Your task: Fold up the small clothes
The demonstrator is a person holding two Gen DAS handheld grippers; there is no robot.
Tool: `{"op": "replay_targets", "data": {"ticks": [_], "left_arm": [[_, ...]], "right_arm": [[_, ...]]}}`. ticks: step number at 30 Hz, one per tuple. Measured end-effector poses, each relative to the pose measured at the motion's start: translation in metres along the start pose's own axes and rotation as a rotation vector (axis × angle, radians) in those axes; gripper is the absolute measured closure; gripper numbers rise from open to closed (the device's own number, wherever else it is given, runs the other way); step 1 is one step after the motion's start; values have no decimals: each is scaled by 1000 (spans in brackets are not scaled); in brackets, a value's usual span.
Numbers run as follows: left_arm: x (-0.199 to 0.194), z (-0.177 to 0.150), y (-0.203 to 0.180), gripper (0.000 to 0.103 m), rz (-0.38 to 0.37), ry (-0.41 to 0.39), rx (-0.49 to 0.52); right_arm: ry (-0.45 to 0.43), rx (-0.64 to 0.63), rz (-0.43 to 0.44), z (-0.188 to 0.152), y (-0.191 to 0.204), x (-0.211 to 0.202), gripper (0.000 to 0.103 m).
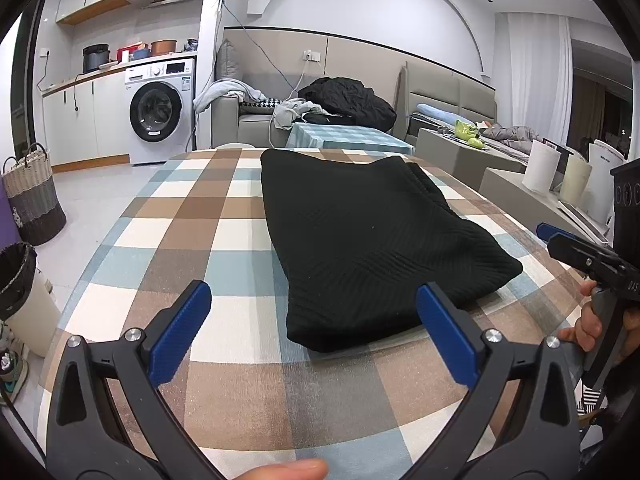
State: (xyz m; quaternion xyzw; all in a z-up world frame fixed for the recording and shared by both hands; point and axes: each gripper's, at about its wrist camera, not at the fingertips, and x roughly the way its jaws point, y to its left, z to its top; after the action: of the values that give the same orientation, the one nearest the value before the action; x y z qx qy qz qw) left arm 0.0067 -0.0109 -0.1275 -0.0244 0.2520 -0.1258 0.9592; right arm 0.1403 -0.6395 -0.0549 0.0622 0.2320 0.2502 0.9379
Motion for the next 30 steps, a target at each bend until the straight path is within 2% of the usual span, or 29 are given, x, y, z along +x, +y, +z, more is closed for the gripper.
{"op": "replay_targets", "data": {"ticks": [30], "left_arm": [[3,0,3,1,3,5,-2]], "right_arm": [[12,7,4,-2,-2,2,0]]}}
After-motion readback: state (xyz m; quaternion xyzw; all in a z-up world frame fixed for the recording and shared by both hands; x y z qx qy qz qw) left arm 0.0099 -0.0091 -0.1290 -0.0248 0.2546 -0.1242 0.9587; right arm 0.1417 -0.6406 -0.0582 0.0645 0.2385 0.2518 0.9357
